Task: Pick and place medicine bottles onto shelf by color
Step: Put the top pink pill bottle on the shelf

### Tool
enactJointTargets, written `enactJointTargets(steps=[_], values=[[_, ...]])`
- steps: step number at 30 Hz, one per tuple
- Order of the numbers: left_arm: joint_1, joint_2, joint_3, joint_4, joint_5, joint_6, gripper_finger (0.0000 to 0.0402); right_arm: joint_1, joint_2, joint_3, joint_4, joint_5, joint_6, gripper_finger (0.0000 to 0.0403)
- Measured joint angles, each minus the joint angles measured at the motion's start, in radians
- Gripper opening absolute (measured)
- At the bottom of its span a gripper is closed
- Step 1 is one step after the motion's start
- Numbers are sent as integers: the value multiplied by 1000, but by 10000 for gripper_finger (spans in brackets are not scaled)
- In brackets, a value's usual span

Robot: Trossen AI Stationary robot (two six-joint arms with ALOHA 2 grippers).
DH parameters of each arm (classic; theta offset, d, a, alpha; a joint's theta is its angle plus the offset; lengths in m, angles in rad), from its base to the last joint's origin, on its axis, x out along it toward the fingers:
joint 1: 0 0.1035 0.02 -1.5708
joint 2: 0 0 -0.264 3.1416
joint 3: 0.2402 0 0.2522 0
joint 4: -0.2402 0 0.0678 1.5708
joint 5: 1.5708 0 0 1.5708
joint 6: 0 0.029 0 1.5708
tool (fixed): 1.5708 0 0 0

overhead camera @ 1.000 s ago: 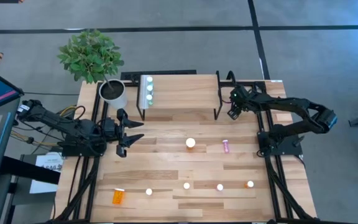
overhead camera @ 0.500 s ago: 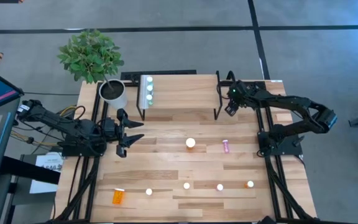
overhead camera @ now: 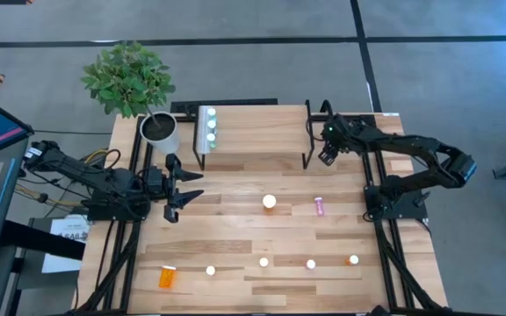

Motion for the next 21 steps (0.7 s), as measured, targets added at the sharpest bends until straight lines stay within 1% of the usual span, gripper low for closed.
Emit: enactJointTargets(steps=[3,7,21], values=[[0,0,0,0,0,0,201,-13,0,0,-7,0,0,248],[0,0,0,0,1,2,201,-11,0,0,9,-45,10,248],[0,0,0,3,-4,14,201,8,0,0,27,-49,-18,248]])
